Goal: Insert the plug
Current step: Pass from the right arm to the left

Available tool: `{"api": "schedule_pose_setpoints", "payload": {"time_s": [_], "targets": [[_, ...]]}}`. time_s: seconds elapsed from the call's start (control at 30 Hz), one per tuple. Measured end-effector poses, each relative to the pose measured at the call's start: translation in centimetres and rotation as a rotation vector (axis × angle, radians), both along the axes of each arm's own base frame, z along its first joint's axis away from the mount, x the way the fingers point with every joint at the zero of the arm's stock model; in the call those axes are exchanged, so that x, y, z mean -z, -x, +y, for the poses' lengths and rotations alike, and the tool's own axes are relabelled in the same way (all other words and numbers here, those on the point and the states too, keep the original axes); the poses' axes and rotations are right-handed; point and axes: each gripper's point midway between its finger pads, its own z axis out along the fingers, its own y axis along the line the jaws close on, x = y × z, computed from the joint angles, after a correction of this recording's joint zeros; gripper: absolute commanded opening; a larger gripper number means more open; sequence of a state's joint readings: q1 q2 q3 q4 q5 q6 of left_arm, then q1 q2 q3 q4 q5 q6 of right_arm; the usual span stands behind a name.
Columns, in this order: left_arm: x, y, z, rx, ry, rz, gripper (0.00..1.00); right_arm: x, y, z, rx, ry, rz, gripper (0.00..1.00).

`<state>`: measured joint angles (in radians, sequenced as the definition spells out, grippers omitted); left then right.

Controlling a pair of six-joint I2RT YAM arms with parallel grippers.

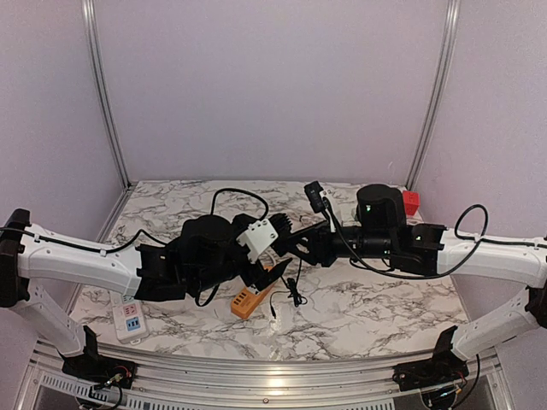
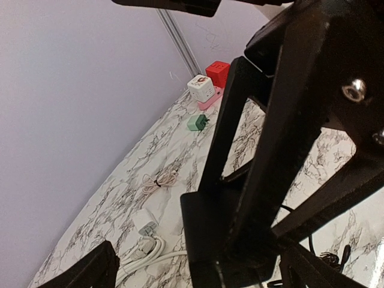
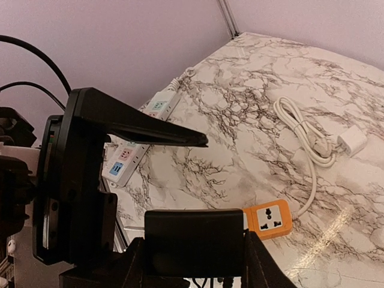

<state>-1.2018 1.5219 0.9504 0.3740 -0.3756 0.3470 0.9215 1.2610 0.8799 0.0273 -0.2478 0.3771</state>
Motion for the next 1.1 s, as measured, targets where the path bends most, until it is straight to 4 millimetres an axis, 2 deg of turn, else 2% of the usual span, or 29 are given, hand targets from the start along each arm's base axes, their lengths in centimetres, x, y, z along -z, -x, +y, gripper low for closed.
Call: {"api": "schedule_pose_setpoints", "payload": {"time_s": [0.23, 0.4, 0.5, 0.7, 0.8, 0.93, 1.1], "targets": [[-0.4, 0.1, -0.2, 0.011, 0.002, -0.016, 0.79, 0.0, 0.2, 0.1, -0.006, -0.007, 0.014, 0.35], [-0.1, 0.2, -0.5, 0.022, -0.007, -0.021, 0.65, 0.4, 0.6, 0.5, -0.021, 0.001, 0.023, 0.35], [0.1, 0.3, -0.7, 0.03, -0.012, -0.017, 0.53, 0.7, 0.7, 0.8, -0.027, 0.007, 0.028, 0.35], [0.1, 0.5, -1.0, 0.042, -0.016, -0.023, 0.22, 0.3, 0.6, 1.0, -0.016, -0.011, 0.033, 0.36], [0.0, 0.5, -1.0, 0.035, -0.013, -0.023, 0.1, 0.3, 0.5, 1.0, -0.005, -0.019, 0.042, 0.37], [0.0, 0.4, -1.0, 0.034, -0.011, -0.021, 0.02, 0.3, 0.5, 1.1, -0.001, -0.021, 0.046, 0.46], [0.1, 0.5, -0.9, 0.029, -0.001, -0.007, 0.0, 0.1, 0.5, 1.1, 0.003, -0.022, 0.045, 0.72]]}}
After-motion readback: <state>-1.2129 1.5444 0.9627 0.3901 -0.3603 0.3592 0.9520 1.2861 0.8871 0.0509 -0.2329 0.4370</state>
